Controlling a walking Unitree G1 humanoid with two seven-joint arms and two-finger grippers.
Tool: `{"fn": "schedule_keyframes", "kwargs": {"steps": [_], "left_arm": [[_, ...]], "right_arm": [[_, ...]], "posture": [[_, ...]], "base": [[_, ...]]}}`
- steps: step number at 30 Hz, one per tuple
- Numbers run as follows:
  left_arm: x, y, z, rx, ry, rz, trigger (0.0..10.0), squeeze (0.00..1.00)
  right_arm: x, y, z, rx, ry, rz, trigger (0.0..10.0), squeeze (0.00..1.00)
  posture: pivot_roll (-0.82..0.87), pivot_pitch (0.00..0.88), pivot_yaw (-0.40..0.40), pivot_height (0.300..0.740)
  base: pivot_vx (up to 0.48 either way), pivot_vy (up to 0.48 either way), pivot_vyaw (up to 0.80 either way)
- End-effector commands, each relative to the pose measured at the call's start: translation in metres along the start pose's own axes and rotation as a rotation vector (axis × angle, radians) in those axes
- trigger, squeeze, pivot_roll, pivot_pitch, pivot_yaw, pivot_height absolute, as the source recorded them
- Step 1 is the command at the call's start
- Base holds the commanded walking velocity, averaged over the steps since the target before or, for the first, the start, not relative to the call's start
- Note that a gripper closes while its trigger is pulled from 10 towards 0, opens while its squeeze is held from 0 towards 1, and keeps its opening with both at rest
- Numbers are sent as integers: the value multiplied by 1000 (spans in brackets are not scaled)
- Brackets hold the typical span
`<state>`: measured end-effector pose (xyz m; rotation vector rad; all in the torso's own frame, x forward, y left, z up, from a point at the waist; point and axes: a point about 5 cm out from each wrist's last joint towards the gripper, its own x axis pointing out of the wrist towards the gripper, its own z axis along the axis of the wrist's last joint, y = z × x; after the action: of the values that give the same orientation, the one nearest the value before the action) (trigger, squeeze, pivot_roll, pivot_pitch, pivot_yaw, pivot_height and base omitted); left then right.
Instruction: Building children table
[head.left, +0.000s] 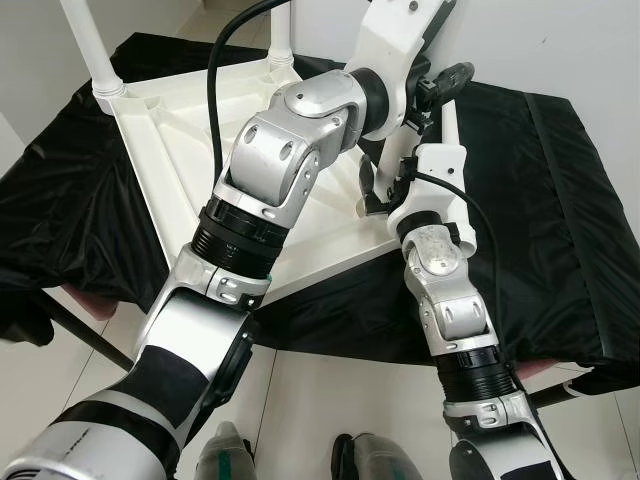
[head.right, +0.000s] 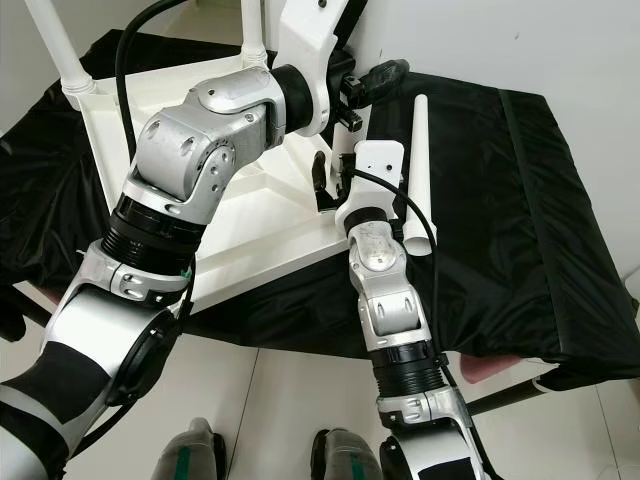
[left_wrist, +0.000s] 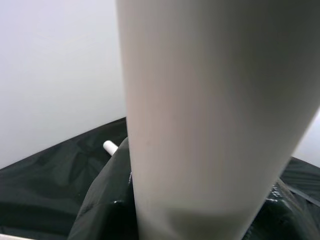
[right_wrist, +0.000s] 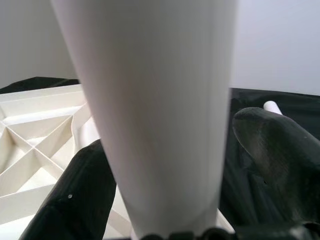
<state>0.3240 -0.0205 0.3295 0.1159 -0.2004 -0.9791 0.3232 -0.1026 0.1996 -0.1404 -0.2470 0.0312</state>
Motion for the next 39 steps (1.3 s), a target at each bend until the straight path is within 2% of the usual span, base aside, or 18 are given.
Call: {"fn": "schedule_keyframes", "kwargs": {"steps": [1, 9, 16, 17, 19, 20, 21, 23, 28, 29, 30, 31, 32, 35, 36, 37, 39], "left_arm": [[2, 8, 11, 22, -29, 251, 10000, 0], [4, 4, 13, 25, -43, 244, 10000, 0], [3, 4, 16, 30, -54, 245, 10000, 0], [3, 4, 16, 31, -56, 247, 10000, 0], [3, 5, 17, 31, -57, 249, 10000, 0], [3, 5, 17, 32, -59, 250, 10000, 0], [3, 5, 18, 32, -60, 251, 10000, 0], [2, 5, 19, 35, -64, 252, 10000, 0], [2, 4, 19, 37, -66, 249, 10000, 0], [2, 4, 19, 38, -66, 247, 10000, 0], [2, 4, 19, 38, -66, 247, 10000, 0], [3, 3, 20, 38, -66, 245, 10000, 0], [3, 3, 20, 39, -66, 242, 10000, 0], [3, 3, 20, 39, -66, 242, 10000, 0], [3, 2, 20, 39, -66, 239, 10000, 0], [4, 0, 19, 39, -65, 230, 10000, 0], [4, 0, 19, 39, -65, 230, 10000, 0]], "right_arm": [[-2, -1, 2, -1, -34, -44, 10000, 0], [-4, 2, 9, 87, -100, -99, 10000, 0], [-6, 1, -1, 156, -43, -126, 10000, 0], [-6, 0, -3, 169, -34, -131, 8078, 0], [-6, 0, -4, 177, -29, -133, 8078, 0], [-6, 0, -5, 176, -30, -137, 7608, 0], [-6, 0, -6, 182, -28, -142, 5529, 0], [-6, 0, -7, 189, -31, -145, 4902, 0], [-6, 0, -7, 193, -31, -145, 4824, 0], [-6, 0, -7, 194, -31, -143, 4353, 0], [-6, 0, -7, 194, -31, -143, 4353, 0], [-6, 1, -7, 195, -36, -137, 4941, 0], [-5, 2, -6, 199, -41, -132, 6039, 0], [-5, 2, -6, 199, -41, -132, 6039, 0], [-5, 3, -5, 202, -45, -129, 6667, 0], [-4, 2, -3, 199, -55, -135, 10000, 0], [-4, 2, -3, 199, -55, -135, 10000, 0]], "posture": [[-38, 16, -25, 740], [-36, 8, -28, 740], [-33, 7, -31, 740], [-32, 6, -31, 740], [-32, 6, -31, 740], [-31, 5, -31, 740], [-32, 5, -30, 740], [-32, 6, -29, 740], [-32, 5, -29, 740], [-31, 6, -30, 740], [-31, 6, -30, 740], [-30, 6, -28, 740], [-31, 6, -28, 740], [-31, 6, -28, 740], [-29, 5, -28, 740], [-28, 4, -28, 740], [-28, 4, -28, 740]], "base": [[0, 0, 0], [0, 0, 0], [0, 0, 0], [0, 0, 0], [0, 0, 0], [0, 0, 0], [0, 0, 0], [0, 0, 0], [0, 0, 0], [0, 0, 0], [0, 0, 0], [0, 0, 0], [0, 0, 0], [0, 0, 0], [0, 0, 0], [0, 0, 0], [0, 0, 0]]}}
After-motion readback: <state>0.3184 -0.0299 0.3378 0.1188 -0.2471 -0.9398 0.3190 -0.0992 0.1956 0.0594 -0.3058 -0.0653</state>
